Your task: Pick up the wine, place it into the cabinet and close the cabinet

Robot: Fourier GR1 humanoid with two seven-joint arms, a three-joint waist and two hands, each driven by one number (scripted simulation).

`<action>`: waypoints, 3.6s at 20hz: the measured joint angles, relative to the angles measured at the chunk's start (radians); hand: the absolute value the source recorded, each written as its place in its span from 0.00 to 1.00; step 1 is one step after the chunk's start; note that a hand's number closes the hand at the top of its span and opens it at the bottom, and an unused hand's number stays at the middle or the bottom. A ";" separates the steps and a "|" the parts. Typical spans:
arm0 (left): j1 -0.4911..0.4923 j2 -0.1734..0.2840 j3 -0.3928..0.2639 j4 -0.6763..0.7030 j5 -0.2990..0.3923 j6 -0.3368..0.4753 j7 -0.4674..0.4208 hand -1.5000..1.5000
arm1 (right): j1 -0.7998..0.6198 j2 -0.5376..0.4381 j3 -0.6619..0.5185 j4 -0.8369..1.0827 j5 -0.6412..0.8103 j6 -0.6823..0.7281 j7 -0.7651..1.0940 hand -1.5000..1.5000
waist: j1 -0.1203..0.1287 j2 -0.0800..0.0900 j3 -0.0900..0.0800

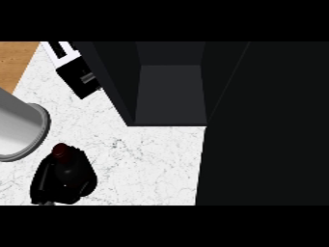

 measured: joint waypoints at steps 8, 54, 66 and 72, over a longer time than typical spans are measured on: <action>-0.034 0.023 0.011 -0.002 -0.072 0.080 -0.105 1.00 | 0.001 0.007 0.002 0.001 0.001 -0.003 0.009 0.00 | -0.001 0.000 0.000; -0.391 -0.110 -0.619 -0.675 -0.086 0.847 0.624 1.00 | 0.061 0.027 -0.031 0.016 -0.019 0.053 -0.056 0.00 | -0.007 0.000 0.001; -0.551 -0.110 -0.641 -0.478 -0.070 0.974 0.560 1.00 | 0.043 0.023 -0.015 0.009 -0.023 0.053 -0.032 0.00 | -0.009 0.001 0.000; -0.582 -0.110 -0.649 -0.376 0.023 1.016 0.470 1.00 | 0.033 0.018 -0.038 0.014 -0.027 0.057 -0.034 0.00 | -0.011 0.002 0.000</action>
